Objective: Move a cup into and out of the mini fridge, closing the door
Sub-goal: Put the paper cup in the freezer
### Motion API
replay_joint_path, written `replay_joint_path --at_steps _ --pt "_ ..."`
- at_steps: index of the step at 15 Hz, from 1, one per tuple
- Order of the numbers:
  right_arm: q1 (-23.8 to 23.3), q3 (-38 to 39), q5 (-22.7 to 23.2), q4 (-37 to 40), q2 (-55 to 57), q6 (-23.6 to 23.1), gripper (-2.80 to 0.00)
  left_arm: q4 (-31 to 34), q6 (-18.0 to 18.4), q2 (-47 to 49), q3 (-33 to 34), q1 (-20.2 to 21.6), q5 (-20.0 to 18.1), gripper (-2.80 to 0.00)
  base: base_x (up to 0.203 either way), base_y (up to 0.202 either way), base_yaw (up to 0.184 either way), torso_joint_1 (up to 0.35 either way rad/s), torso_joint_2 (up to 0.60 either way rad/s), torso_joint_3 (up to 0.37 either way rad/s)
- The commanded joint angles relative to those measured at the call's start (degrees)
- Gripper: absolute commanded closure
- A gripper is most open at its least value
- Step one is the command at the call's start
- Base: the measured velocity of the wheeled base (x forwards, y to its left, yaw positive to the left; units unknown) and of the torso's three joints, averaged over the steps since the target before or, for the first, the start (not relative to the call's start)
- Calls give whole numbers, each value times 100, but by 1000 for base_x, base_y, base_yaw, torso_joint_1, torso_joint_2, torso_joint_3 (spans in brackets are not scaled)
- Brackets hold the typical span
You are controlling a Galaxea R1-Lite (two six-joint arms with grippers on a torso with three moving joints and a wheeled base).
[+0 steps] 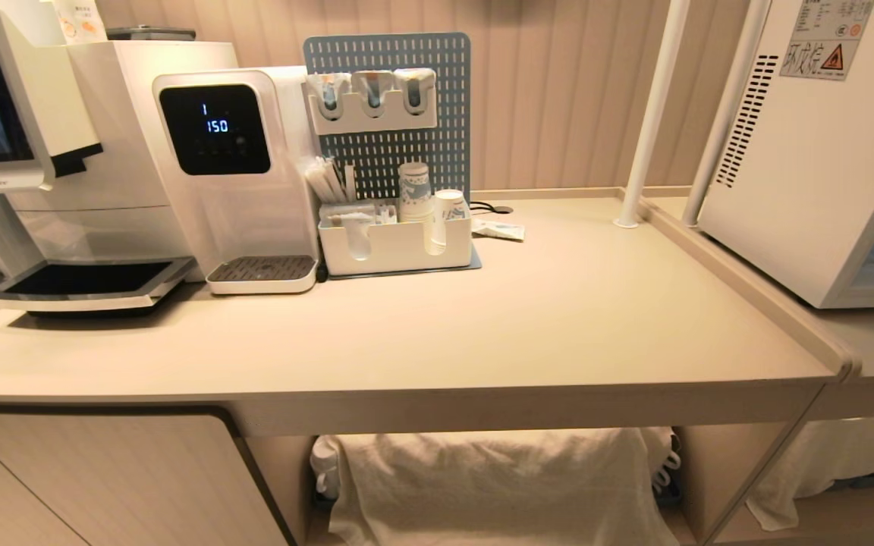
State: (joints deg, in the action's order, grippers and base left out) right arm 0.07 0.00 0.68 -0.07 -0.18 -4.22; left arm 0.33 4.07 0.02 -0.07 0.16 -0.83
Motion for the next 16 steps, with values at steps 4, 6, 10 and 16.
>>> replay_joint_path --at_steps 4,6,10,16 --pt "1 0 11 -12 18 -26 0 -7 399 15 -1 11 -49 0 0 0 0 0 0 0" --pt "1 0 29 -28 18 -70 0 2 278 15 3 11 -18 0 8 -64 7 0 4 5" --pt "1 0 29 -27 18 -106 0 10 234 15 -1 11 -14 0 1 -178 2 2 1 5" --pt "1 0 29 -28 18 -158 0 11 179 15 -1 11 -14 0 0 -192 0 2 2 3"
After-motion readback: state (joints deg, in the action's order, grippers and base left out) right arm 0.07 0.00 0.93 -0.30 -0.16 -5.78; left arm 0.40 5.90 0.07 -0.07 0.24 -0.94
